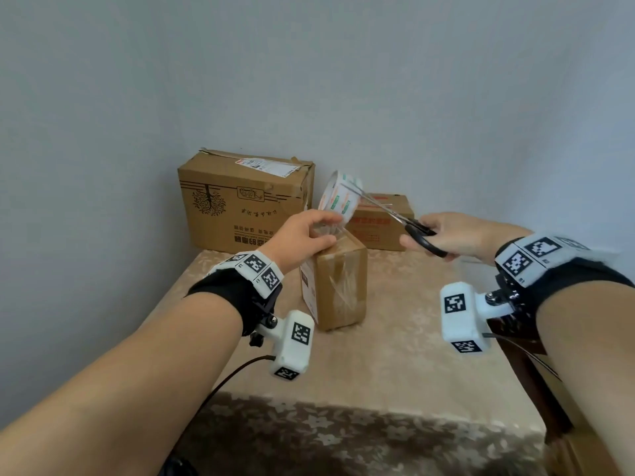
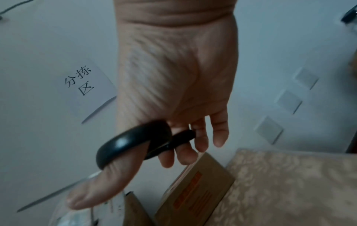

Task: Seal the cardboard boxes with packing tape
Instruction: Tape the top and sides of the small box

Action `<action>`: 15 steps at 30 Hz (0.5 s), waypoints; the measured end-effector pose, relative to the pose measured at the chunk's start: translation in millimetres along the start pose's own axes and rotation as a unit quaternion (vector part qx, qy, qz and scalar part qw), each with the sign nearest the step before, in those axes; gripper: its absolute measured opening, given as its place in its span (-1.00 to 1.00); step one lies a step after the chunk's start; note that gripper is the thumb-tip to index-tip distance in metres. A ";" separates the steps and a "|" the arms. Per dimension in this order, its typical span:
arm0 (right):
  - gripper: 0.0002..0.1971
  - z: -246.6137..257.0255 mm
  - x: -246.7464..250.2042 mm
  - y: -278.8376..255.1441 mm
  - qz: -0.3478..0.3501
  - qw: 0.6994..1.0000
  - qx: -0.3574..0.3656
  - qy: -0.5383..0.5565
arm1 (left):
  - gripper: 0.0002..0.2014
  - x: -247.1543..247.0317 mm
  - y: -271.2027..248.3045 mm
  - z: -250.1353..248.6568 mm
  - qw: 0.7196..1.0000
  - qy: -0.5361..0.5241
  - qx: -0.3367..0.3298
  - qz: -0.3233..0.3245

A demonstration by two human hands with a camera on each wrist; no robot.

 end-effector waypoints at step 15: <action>-0.28 -17.0 -28.4 -34.7 0.204 0.972 -0.110 -0.038 | -0.61 -1.1 -10.1 -6.0 1.000 0.007 0.017 -0.009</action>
Point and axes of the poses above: each hand's wrist, its own y-axis towards the middle knuckle, its own x-axis out of the back of the hand, z = x × y, the point moved 9 cm from there along y, towards the middle knuckle, and after that the axes turned 7 degrees about x, right-handed, at the moved point
